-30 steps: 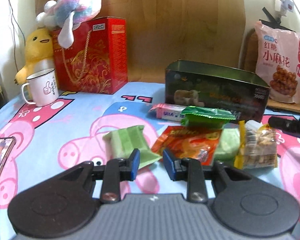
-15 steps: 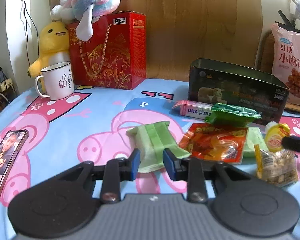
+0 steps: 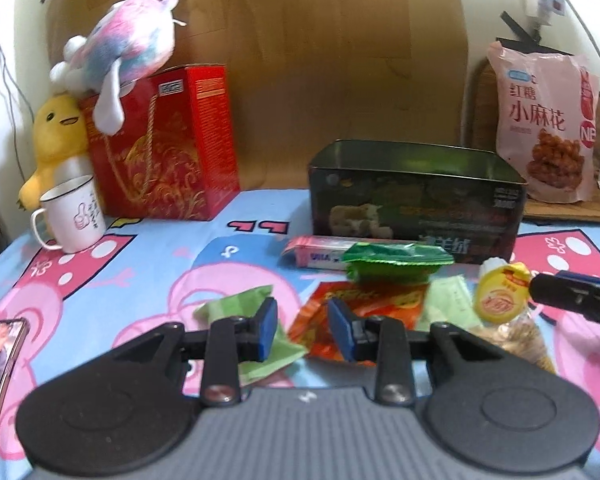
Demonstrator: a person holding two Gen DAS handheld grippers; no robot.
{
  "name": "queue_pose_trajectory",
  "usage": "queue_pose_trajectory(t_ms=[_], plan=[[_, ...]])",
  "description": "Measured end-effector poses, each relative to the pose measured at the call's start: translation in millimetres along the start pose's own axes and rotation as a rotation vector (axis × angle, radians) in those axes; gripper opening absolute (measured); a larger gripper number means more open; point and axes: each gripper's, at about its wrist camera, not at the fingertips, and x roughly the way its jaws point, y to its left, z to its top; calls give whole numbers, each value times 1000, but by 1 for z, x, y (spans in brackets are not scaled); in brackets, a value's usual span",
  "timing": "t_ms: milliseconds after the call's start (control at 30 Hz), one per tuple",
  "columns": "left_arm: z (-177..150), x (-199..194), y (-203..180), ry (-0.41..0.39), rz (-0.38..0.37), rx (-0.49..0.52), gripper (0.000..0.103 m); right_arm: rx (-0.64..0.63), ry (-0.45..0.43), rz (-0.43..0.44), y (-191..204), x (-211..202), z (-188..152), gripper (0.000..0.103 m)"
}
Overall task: Organize snacks
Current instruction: 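Move the right tool toward the nut bag with the yellow tie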
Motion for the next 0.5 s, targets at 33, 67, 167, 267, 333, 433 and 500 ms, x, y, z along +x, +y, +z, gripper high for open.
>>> queue_pose_trajectory(t_ms=[33,67,167,267,333,433,500], plan=[[0,1,-1,1,-2,3,29,-1,-1,2,0,-1,0,59],[0,2,-3,3,-2,6,29,-2,-1,3,0,0,0,59],[1,5,-5,8,-3,10,29,-3,3,12,0,-1,0,59],[1,7,-6,11,0,11,29,0,14,22,1,-1,-1,60],[1,8,-7,13,1,13,29,-5,24,25,2,-1,-2,64],[1,9,-8,15,2,15,29,-14,71,19,4,3,-3,65],[1,10,-7,17,1,13,30,-17,134,43,6,8,-5,64]])
